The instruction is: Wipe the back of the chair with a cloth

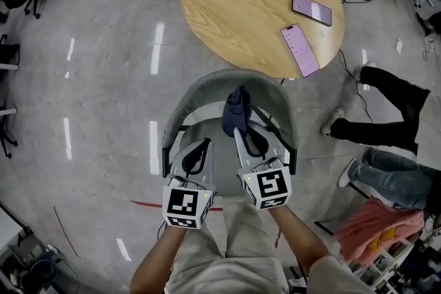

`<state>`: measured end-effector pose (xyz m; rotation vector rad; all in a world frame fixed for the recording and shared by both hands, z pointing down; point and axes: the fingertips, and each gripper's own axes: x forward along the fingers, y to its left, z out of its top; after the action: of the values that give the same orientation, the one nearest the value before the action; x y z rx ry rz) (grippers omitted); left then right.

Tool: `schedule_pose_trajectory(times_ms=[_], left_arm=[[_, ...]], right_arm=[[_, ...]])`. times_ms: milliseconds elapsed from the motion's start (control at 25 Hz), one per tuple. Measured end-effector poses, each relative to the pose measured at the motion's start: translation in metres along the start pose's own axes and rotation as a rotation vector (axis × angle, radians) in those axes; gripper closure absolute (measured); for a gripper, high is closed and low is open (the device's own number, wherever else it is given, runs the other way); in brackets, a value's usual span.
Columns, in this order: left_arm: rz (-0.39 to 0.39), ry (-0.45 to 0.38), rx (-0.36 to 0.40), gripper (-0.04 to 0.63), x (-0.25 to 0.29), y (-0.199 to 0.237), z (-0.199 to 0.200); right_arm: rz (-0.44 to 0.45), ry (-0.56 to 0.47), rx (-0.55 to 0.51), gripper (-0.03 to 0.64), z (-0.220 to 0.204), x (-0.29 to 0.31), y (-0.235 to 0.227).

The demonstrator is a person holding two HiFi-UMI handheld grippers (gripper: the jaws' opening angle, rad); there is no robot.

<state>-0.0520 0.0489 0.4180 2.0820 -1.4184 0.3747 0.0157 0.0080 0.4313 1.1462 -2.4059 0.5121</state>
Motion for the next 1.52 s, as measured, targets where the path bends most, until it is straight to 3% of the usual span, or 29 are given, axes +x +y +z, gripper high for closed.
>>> schedule_pose_trajectory(times_ms=[840, 1120, 1520], left_arm=[[0.064, 0.005, -0.033, 0.595, -0.036, 0.08, -0.02], [0.074, 0.024, -0.022, 0.595, -0.045, 0.104, -0.022], [0.064, 0.02, -0.015, 0.595, -0.029, 0.106, -0.013]], right_arm=[[0.213, 0.049, -0.093, 0.541, -0.028, 0.066, 0.11], [0.22, 0.066, -0.108, 0.541, -0.033, 0.088, 0.12], [0.178, 0.099, -0.083, 0.541, -0.04, 0.114, 0.096]])
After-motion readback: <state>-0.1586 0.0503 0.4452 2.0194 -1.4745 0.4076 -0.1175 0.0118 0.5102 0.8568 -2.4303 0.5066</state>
